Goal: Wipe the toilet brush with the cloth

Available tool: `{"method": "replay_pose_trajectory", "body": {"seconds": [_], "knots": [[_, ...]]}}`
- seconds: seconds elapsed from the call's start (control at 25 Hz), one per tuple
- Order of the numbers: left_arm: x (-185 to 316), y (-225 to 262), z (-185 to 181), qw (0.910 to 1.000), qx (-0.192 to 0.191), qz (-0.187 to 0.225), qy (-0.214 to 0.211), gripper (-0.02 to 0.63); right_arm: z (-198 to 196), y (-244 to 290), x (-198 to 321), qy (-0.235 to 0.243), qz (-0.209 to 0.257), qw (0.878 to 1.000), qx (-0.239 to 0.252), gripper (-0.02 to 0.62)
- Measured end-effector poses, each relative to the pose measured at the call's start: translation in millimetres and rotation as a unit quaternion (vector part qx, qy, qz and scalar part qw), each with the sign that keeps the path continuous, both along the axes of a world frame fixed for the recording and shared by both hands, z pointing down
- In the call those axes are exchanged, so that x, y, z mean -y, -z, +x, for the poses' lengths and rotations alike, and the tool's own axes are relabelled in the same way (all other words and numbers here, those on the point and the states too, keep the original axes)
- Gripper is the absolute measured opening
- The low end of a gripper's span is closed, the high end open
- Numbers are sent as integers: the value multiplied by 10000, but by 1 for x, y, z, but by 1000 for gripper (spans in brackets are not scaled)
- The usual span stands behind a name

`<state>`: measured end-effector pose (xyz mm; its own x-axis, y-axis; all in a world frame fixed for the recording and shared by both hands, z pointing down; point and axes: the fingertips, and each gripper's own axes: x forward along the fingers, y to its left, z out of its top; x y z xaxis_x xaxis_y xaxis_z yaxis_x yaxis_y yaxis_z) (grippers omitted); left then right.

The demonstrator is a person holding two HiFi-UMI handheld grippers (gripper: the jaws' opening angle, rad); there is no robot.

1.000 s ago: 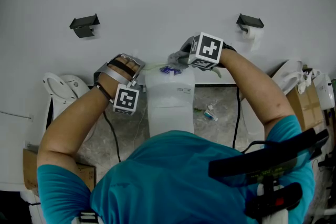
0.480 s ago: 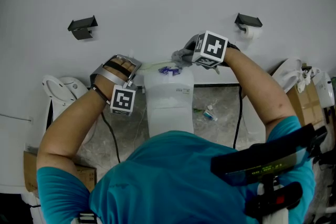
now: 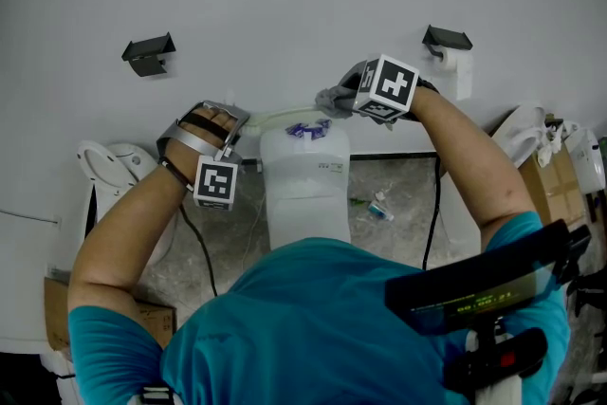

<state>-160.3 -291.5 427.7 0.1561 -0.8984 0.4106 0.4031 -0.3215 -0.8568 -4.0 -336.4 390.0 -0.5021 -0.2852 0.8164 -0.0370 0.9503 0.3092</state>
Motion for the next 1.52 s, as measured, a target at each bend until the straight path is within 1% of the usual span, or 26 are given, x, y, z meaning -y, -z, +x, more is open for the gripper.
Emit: {"method": "replay_pose_trajectory", "body": {"seconds": [0.08, 0.16, 0.28, 0.6, 0.72, 0.84, 0.96, 1.0, 1.12, 1.28, 1.52], "knots": [[1, 0, -4, 10000, 20, 51, 30, 140, 1, 1, 1, -20, 13, 10000, 7, 46], [-1, -1, -5, 9999, -71, -51, 60, 138, 4, 1, 2, -40, 30, 10000, 6, 46], [3, 2, -11, 9999, -22, 113, 85, 138, 8, 2, 4, -91, 48, 9999, 20, 46], [2, 4, -17, 9997, -81, 186, 112, 138, 21, 1, 8, -217, 47, 9998, -1, 46], [2, 6, -20, 9996, -140, 196, 152, 138, 26, 2, 10, -277, 47, 9996, 16, 46], [0, 7, -22, 9994, -254, 93, 209, 138, 31, 5, 13, -338, 69, 9994, 25, 46], [1, 9, -26, 9993, -258, 127, 243, 138, 37, 4, 15, -403, 71, 9992, 24, 46], [0, 9, -26, 9992, -292, 97, 264, 138, 39, 4, 15, -424, 70, 9991, 25, 46], [3, 10, -30, 9987, -376, 173, 291, 138, 44, 4, 17, -487, 72, 9988, 44, 46], [3, 8, -32, 9981, -506, 118, 344, 138, 51, 6, 19, -578, 70, 9982, 110, 46], [3, 8, -36, 9975, -579, 123, 392, 138, 63, 6, 22, -737, 38, 9970, 231, 46]]}}
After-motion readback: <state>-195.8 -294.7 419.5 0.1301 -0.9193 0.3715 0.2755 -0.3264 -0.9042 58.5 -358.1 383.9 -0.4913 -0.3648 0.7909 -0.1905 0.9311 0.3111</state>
